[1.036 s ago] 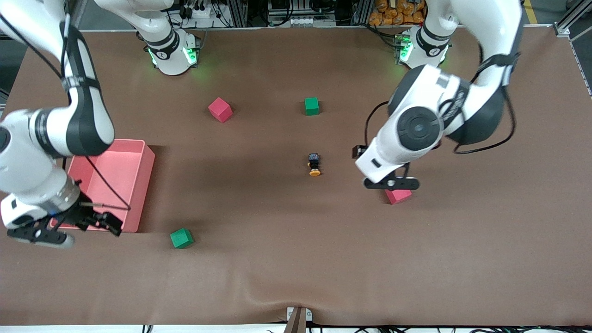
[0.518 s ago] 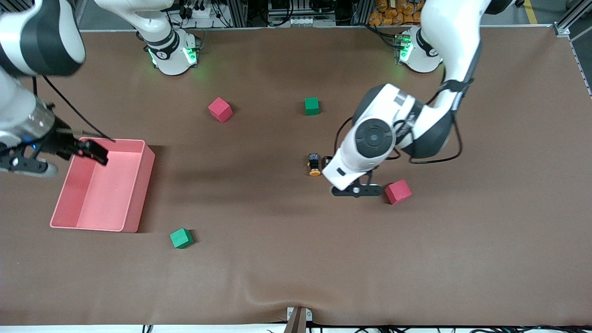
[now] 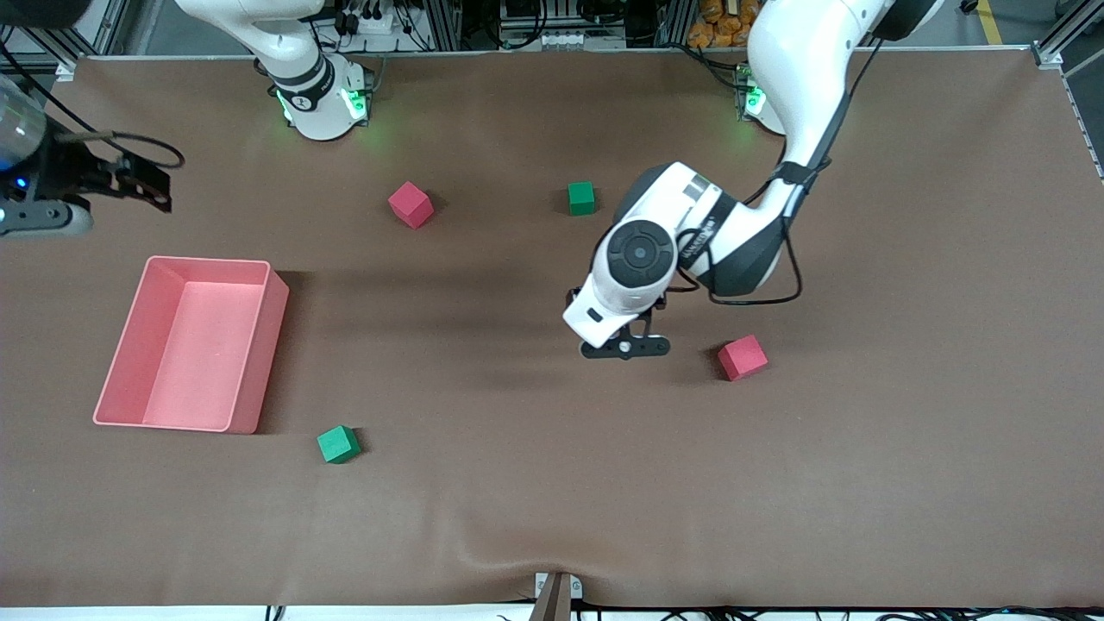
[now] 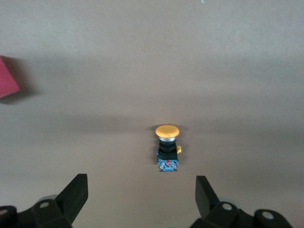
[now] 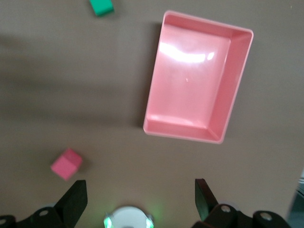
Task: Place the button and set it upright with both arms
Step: 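Retract the right gripper while the left gripper reaches over the button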
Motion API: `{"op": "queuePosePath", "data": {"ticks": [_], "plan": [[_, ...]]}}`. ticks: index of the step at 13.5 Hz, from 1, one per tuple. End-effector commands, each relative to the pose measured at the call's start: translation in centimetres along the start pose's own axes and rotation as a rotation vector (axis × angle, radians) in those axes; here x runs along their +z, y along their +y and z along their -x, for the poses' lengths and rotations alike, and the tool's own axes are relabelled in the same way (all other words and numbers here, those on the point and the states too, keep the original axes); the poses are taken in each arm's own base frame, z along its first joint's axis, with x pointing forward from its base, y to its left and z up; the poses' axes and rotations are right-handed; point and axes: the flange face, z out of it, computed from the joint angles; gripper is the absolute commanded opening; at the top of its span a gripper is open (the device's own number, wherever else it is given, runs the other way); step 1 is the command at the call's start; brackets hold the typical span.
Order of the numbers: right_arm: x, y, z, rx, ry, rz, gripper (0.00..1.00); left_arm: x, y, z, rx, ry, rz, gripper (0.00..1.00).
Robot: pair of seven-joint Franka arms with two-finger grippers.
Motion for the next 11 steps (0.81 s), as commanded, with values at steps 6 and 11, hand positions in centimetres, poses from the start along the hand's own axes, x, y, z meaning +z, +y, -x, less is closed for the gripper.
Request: {"op": "queuePosePath", "data": {"ticks": [6, 11], "plan": [[-3.9, 2.9, 2.7, 0.017, 0.008, -0.117, 1.00, 1.4, 1.5, 0.6, -0.001, -0.006, 0.001, 1.00], [-1.9, 4.9, 1.8, 0.175, 0.037, -0.225, 1.00, 2.9, 2.5, 0.5, -0.076, 0.011, 0.012, 1.00]]}}
